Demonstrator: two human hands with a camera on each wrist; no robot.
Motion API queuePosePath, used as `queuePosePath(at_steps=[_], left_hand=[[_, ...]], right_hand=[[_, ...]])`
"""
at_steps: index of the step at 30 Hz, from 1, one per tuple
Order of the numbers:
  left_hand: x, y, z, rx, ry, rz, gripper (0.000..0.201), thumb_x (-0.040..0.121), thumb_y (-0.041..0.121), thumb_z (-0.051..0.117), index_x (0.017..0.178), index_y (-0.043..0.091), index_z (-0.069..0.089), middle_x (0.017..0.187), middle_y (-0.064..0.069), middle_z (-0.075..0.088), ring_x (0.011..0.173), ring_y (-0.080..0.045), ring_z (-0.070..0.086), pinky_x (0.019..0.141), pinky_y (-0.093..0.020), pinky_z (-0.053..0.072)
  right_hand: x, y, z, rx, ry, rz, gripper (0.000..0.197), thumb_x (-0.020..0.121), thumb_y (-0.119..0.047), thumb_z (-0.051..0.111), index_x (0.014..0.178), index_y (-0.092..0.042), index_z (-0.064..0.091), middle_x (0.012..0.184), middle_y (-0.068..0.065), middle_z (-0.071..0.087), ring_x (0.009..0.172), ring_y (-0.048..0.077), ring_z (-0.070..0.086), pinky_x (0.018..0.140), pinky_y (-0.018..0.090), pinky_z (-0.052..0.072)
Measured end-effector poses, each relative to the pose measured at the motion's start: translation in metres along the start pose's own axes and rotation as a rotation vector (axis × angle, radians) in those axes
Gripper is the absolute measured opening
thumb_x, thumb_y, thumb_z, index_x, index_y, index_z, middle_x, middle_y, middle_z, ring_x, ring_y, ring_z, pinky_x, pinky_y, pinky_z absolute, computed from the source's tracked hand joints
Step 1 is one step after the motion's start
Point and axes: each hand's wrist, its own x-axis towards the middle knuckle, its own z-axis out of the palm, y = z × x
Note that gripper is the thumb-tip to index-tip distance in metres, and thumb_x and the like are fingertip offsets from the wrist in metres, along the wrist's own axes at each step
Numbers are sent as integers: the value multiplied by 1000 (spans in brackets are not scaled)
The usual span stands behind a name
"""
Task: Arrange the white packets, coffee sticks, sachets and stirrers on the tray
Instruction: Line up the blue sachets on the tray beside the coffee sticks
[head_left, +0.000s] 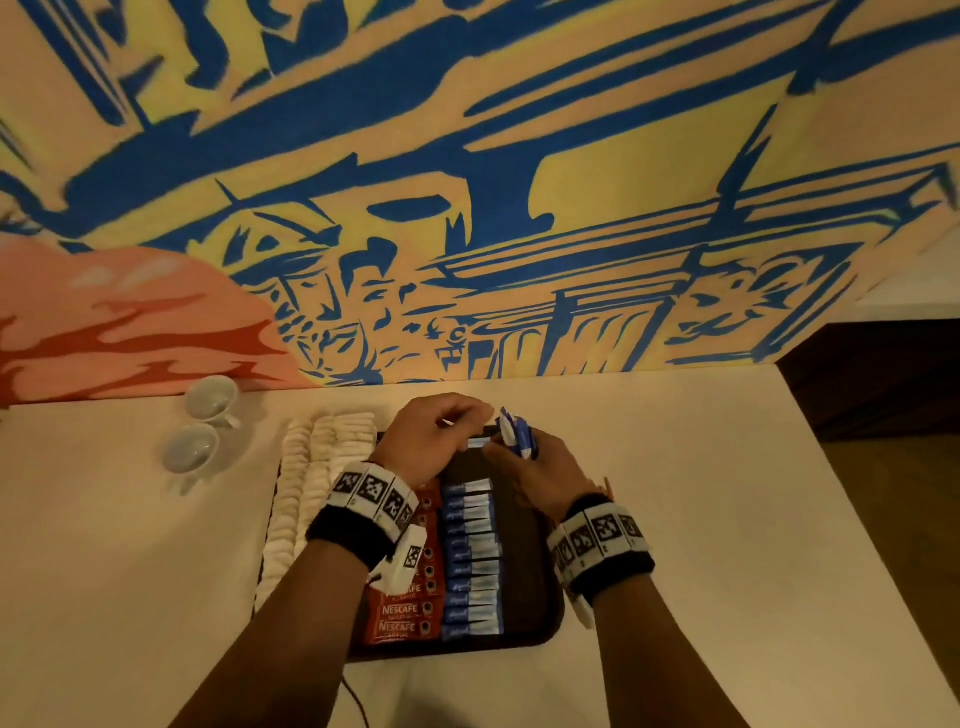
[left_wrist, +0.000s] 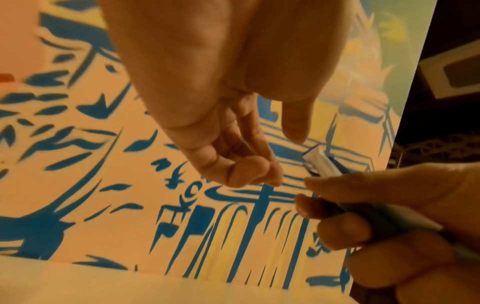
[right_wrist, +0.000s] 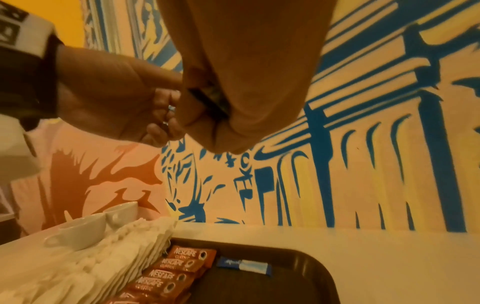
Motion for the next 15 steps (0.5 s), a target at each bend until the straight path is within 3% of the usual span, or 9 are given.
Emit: queuePosePath(at_steps=[3, 5, 7, 9, 12, 15], left_hand=[[-23, 12, -13, -90, 3, 38, 23, 87, 52, 68, 101, 36, 75, 92, 6, 75, 80, -13, 71, 77, -30, 57], [-38, 18, -20, -116, 34, 59, 18, 88, 42, 72, 102, 31, 76, 89, 4, 75, 78, -12, 71, 73, -28, 55], [-52, 22, -28, -127, 66, 74, 15, 91, 34, 72, 103, 26, 76, 88, 4, 75, 78, -8, 70, 70, -22, 51], [-66, 26, -39, -131, 91, 82, 15, 93, 29, 70, 105, 23, 76, 89, 4, 75, 75, -6, 68, 66, -19, 48], [-85, 31, -60, -129, 110, 101, 16, 96, 25, 67, 110, 21, 74, 88, 1, 74, 74, -14, 69, 63, -25, 54], [-102, 37, -79, -101, 131, 147, 16, 96, 21, 66, 109, 19, 74, 79, 5, 71, 68, -7, 65, 63, -23, 53]], right_hand=[[-14, -20, 15, -82, -23, -121, 10, 98, -27, 68, 96, -17, 68, 68, -13, 65, 58, -5, 55, 61, 14, 42], [-22, -30, 26, -87, -37, -162, 19, 96, -31, 70, 108, -16, 70, 88, -4, 72, 77, 5, 65, 72, 21, 46], [-35, -42, 35, -50, -64, -184, 22, 96, -33, 71, 112, -18, 70, 97, -2, 74, 84, 6, 68, 74, 18, 48], [-49, -52, 40, 9, -73, -196, 17, 95, -29, 72, 106, -16, 71, 87, -7, 73, 71, -1, 65, 64, 10, 46], [-69, -62, 47, 171, -40, -144, 17, 94, -29, 73, 85, -16, 66, 54, -13, 57, 44, 2, 49, 46, 16, 39], [-82, -70, 55, 275, 12, -90, 28, 88, -36, 78, 83, -11, 67, 53, -6, 51, 38, 5, 40, 42, 20, 34]])
